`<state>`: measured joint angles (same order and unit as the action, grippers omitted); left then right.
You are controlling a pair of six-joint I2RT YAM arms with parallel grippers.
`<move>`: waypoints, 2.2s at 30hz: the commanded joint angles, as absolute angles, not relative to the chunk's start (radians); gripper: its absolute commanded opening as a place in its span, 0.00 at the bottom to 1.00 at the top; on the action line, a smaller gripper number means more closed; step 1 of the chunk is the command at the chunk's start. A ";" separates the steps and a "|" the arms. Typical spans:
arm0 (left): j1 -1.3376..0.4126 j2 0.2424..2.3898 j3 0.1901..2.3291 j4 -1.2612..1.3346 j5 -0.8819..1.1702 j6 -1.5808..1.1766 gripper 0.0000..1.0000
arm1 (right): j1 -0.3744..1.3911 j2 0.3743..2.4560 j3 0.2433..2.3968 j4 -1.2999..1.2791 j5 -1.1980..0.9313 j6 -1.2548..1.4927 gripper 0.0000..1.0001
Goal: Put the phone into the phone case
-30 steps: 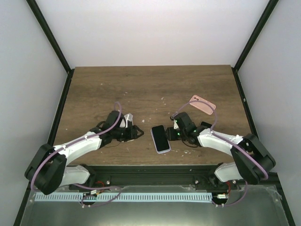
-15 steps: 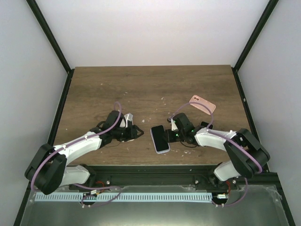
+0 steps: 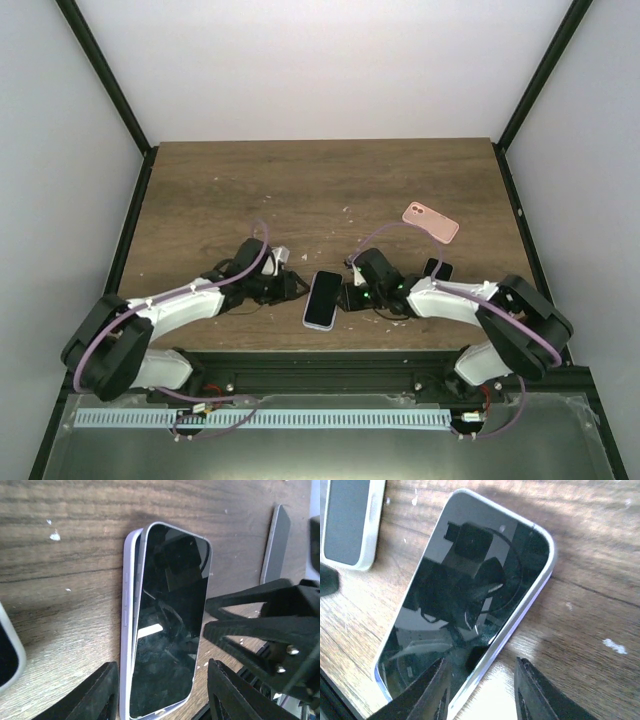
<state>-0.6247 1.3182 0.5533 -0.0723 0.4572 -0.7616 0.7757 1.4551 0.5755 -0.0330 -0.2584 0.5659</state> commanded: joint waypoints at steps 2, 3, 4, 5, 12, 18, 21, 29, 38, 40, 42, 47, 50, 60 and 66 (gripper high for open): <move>-0.658 1.386 0.561 -0.019 0.476 -0.766 0.49 | 0.775 1.389 0.565 -0.022 -0.183 0.684 0.39; -0.663 1.398 0.563 -0.013 0.477 -0.766 0.49 | 0.776 1.385 0.552 -0.003 -0.187 0.710 0.42; -0.668 1.407 0.562 -0.005 0.478 -0.769 0.49 | 0.776 1.385 0.541 0.017 -0.191 0.733 0.43; -0.669 1.417 0.560 0.001 0.482 -0.775 0.48 | 0.776 1.385 0.529 0.039 -0.197 0.754 0.44; -0.670 1.468 0.550 0.028 0.489 -0.776 0.47 | 0.776 1.448 0.489 0.161 -0.244 0.848 0.45; -0.670 1.468 0.524 0.040 0.490 -0.774 0.44 | 0.776 1.516 0.486 0.259 -0.313 0.897 0.51; -0.670 1.456 0.500 0.058 0.490 -0.785 0.40 | 0.776 1.536 0.479 0.321 -0.342 0.923 0.50; -0.670 1.455 0.469 0.110 0.531 -0.802 0.32 | 0.776 1.523 0.481 0.440 -0.414 0.962 0.51; -0.669 1.440 0.450 0.128 0.542 -0.808 0.20 | 0.776 1.539 0.485 0.492 -0.454 0.996 0.52; -0.669 1.428 0.453 0.098 0.521 -0.793 0.20 | 0.776 1.544 0.484 0.477 -0.442 0.985 0.52; -0.669 1.410 0.454 0.072 0.500 -0.789 0.22 | 0.775 1.545 0.493 0.420 -0.411 0.964 0.53; -0.668 1.360 0.455 0.035 0.451 -0.802 0.34 | 0.770 1.513 0.513 0.266 -0.314 0.896 0.58; -0.669 1.345 0.458 0.038 0.437 -0.810 0.39 | 0.753 1.491 0.499 0.249 -0.288 0.874 0.65; -0.664 1.380 0.466 0.058 0.408 -0.814 0.42 | 0.732 1.563 0.502 0.332 -0.402 0.862 0.67; -0.656 1.377 0.449 0.074 0.408 -0.798 0.45 | 0.736 1.614 0.506 0.398 -0.450 0.888 0.67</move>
<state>-0.6651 1.3750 0.4503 0.0475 0.4213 -0.8108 0.7361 1.5707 0.4950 0.3820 -0.4061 0.8764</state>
